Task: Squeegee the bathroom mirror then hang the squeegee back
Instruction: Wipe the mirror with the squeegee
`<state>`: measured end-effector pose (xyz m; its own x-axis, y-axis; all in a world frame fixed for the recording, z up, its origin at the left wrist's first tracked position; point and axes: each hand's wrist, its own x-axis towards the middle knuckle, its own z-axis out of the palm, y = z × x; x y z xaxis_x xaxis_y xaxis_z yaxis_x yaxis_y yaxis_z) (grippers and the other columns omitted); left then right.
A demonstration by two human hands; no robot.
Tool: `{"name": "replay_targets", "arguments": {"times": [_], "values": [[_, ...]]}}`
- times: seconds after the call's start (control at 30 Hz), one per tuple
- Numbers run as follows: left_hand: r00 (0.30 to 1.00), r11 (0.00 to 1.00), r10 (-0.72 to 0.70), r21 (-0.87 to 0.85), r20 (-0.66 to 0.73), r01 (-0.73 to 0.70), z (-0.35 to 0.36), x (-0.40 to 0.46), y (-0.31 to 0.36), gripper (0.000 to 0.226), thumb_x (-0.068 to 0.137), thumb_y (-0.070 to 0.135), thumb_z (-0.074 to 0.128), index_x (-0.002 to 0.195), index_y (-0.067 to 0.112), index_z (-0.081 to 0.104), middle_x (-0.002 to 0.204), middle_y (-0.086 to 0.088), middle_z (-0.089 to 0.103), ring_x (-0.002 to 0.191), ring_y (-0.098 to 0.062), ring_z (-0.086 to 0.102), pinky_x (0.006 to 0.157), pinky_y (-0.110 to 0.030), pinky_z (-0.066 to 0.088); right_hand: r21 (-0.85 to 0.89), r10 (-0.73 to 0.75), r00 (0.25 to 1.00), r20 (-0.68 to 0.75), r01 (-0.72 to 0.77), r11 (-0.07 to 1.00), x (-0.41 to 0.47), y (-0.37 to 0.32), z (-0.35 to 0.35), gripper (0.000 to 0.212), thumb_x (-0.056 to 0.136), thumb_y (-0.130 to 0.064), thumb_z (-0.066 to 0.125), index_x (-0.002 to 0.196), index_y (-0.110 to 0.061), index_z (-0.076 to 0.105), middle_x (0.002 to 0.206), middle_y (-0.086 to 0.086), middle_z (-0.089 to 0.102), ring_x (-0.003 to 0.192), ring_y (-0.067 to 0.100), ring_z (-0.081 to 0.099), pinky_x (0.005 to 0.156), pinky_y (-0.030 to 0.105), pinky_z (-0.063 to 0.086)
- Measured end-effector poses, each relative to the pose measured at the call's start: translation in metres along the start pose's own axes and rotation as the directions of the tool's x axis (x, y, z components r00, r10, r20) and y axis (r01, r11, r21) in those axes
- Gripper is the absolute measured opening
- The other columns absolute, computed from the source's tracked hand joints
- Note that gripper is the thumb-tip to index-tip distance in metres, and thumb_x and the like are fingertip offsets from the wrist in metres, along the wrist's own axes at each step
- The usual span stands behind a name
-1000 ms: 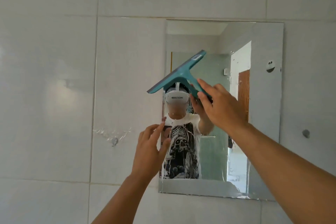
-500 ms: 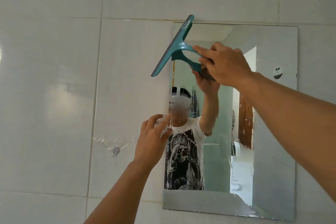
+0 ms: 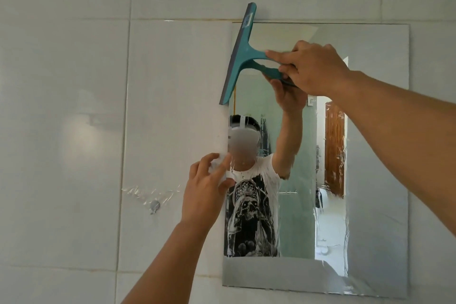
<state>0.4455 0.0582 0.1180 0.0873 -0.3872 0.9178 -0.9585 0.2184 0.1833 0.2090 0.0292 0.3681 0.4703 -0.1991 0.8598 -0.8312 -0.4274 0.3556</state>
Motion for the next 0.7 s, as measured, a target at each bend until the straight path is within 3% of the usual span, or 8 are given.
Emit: {"name": "replay_targets", "arguments": {"times": [0.3,0.7], "values": [[1.0,0.999,0.0,0.04,-0.003,0.0,0.003,-0.003,0.0,0.057,0.09,0.034,0.066,0.143,0.037,0.044,0.143,0.003,0.043,0.126,-0.024,0.038,0.088,-0.038,0.055,0.003,0.004,1.0,0.026,-0.004,1.0,-0.002,0.012,0.0,0.042,0.102,-0.04,0.032,0.142,-0.055,0.031,0.097,0.007,0.047,0.094,0.032,0.053,0.089,0.048,0.038],[0.999,0.999,-0.041,-0.002,0.016,0.041,-0.001,-0.002,0.004,0.055,0.09,0.03,0.067,0.141,0.037,0.048,0.144,0.003,0.042,0.126,-0.027,0.035,0.093,-0.043,0.05,-0.025,0.028,0.994,0.101,-0.025,0.999,-0.013,0.032,-0.015,0.042,0.102,-0.039,0.032,0.141,-0.055,0.033,0.105,0.011,0.046,0.101,0.037,0.052,0.094,0.052,0.035]]}}
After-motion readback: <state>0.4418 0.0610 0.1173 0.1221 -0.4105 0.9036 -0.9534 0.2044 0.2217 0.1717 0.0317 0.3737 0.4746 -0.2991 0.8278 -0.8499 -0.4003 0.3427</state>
